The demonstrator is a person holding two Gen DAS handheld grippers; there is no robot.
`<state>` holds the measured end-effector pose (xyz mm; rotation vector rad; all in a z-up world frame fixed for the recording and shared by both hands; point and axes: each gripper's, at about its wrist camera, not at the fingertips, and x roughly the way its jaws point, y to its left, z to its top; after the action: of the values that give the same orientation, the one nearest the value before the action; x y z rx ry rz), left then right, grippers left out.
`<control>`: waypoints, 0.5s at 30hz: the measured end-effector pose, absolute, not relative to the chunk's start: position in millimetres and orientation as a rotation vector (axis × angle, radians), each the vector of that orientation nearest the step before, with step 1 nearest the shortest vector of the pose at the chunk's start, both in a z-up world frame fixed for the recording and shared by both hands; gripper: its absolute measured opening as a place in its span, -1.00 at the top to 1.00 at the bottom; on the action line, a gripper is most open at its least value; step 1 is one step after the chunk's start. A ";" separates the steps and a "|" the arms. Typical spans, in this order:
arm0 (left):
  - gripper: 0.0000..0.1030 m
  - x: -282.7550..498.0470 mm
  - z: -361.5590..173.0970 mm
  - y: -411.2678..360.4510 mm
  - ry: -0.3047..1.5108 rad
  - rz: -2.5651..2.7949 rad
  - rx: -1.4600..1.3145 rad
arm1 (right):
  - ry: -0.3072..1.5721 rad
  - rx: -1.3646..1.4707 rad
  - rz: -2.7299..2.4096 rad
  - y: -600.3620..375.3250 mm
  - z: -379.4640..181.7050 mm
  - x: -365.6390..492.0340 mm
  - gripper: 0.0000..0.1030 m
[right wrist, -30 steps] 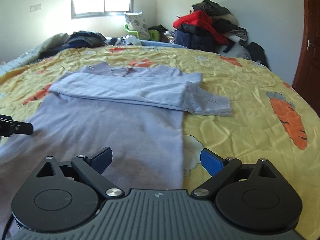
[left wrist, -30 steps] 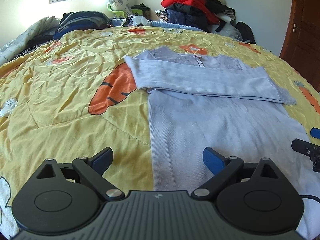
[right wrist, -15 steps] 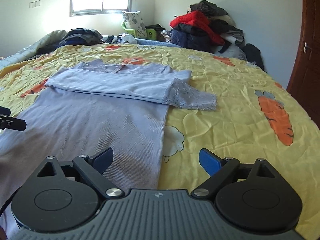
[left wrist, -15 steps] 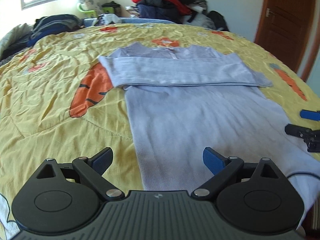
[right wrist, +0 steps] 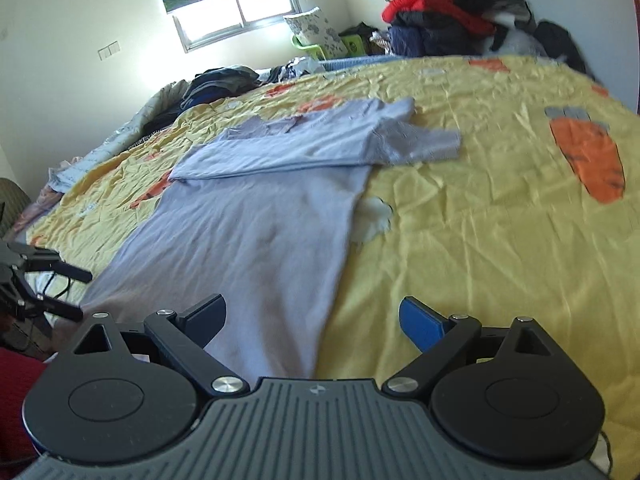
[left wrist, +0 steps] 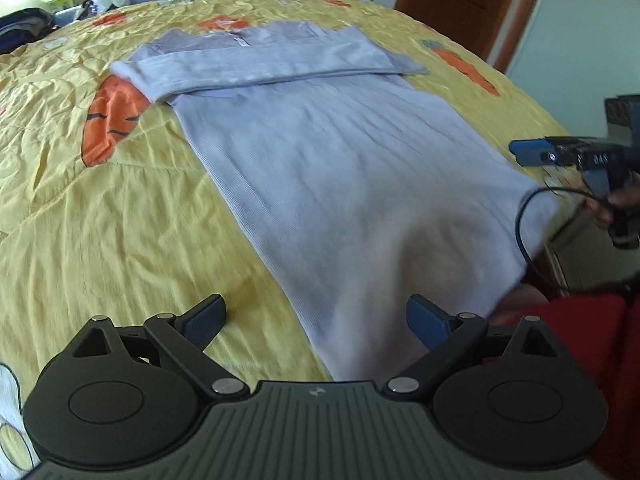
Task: Fold small clothes
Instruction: 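Grasp the sweater hem with the left gripper while the right gripper grasps it too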
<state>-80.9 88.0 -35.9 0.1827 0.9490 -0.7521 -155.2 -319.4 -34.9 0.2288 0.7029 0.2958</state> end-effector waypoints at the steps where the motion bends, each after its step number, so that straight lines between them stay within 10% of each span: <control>1: -0.90 -83.6 -35.4 89.7 0.961 -0.772 0.176 | 0.711 0.240 0.299 -322.8 -34.5 -158.1 -0.84; 15: -0.88 -82.8 -31.1 91.2 1.124 -0.834 -0.055 | 0.760 0.213 0.440 -328.6 -34.9 -182.6 -0.79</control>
<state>-82.8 91.2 -31.1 -0.0554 1.1237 -0.8337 -182.6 -328.6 -34.9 0.2126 0.7598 0.4397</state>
